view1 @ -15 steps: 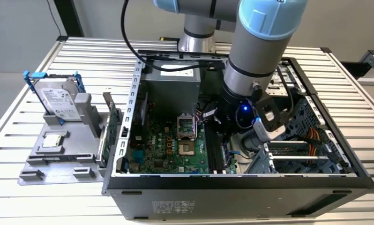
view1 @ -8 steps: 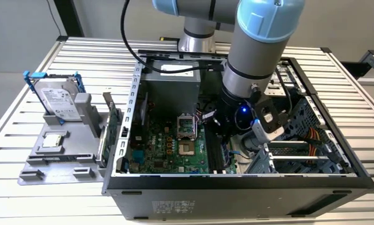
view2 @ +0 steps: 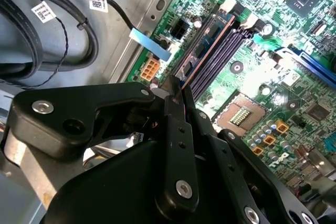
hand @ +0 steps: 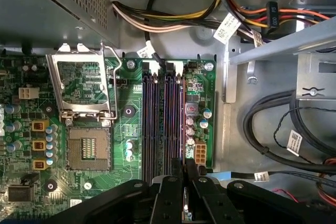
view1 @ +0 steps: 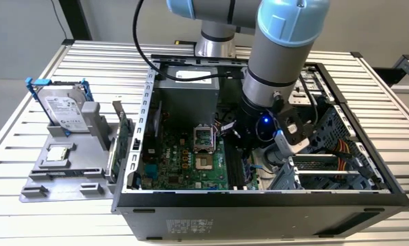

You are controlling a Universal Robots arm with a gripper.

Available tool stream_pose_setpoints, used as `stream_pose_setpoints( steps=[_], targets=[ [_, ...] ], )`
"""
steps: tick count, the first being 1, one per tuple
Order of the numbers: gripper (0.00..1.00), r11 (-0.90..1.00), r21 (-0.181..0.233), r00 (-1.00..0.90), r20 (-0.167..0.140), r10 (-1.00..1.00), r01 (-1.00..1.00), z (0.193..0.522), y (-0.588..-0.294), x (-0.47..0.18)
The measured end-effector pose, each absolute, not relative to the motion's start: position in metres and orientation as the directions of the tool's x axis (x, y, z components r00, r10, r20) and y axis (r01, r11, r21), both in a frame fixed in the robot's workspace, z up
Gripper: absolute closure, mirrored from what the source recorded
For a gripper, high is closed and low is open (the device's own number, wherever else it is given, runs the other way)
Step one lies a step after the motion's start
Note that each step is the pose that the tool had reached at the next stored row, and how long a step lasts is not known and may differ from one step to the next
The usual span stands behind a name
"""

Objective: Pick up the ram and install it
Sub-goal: 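Insert the ram into the slot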

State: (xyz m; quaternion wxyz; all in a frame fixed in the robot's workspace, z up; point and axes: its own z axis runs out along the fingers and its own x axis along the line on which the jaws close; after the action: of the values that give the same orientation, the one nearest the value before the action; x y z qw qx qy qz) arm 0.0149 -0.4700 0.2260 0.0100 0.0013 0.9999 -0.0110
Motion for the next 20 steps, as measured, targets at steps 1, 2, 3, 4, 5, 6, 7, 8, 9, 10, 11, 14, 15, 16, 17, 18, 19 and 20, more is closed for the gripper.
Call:
stream_pose_setpoints(
  steps=[1,2,3,4,5,6,7,8,9,10,11,14,15,16,17,18,19,20],
  targets=[
    [1.00,1.000,-0.022,-1.000,-0.020,0.002,0.003,0.2254,-0.4699,0.0149],
    [1.00,1.000,-0.023,-1.000,-0.020,0.002,0.003,0.2249,-0.4698,0.0149],
    [1.00,1.000,-0.023,-1.000,-0.020,0.002,0.003,0.2244,-0.4695,0.0147],
    [1.00,1.000,-0.024,-1.000,-0.020,0.003,0.003,0.2242,-0.4689,0.0147],
    [1.00,1.000,-0.024,-1.000,-0.020,0.002,0.003,0.2240,-0.4683,0.0147],
    [1.00,1.000,-0.025,-1.000,-0.020,0.002,0.003,0.2238,-0.4680,0.0148],
    [1.00,1.000,-0.025,-1.000,-0.020,0.002,0.003,0.2238,-0.4680,0.0147],
    [1.00,1.000,-0.025,-1.000,-0.020,0.002,0.003,0.2238,-0.4680,0.0147],
    [1.00,1.000,-0.025,-1.000,-0.020,0.002,0.003,0.2238,-0.4680,0.0146],
    [1.00,1.000,-0.025,-1.000,-0.020,0.002,0.003,0.2238,-0.4680,0.0146],
    [1.00,1.000,-0.026,-1.000,-0.020,0.002,0.003,0.2237,-0.4680,0.0146],
    [1.00,1.000,-0.026,-1.000,-0.020,0.001,0.002,0.2236,-0.4680,0.0143],
    [1.00,1.000,-0.026,-1.000,-0.020,0.001,0.001,0.2235,-0.4680,0.0143],
    [1.00,1.000,-0.026,-1.000,-0.020,0.000,0.001,0.2233,-0.4680,0.0142],
    [1.00,1.000,-0.026,-1.000,-0.020,0.000,0.000,0.2231,-0.4680,0.0141],
    [1.00,1.000,-0.026,-1.000,-0.020,0.000,0.000,0.2231,-0.4680,0.0140],
    [1.00,1.000,-0.026,-1.000,-0.020,0.000,0.000,0.2229,-0.4680,0.0139],
    [1.00,1.000,-0.026,-1.000,-0.020,0.000,0.000,0.2224,-0.4679,0.0137]
  ],
)
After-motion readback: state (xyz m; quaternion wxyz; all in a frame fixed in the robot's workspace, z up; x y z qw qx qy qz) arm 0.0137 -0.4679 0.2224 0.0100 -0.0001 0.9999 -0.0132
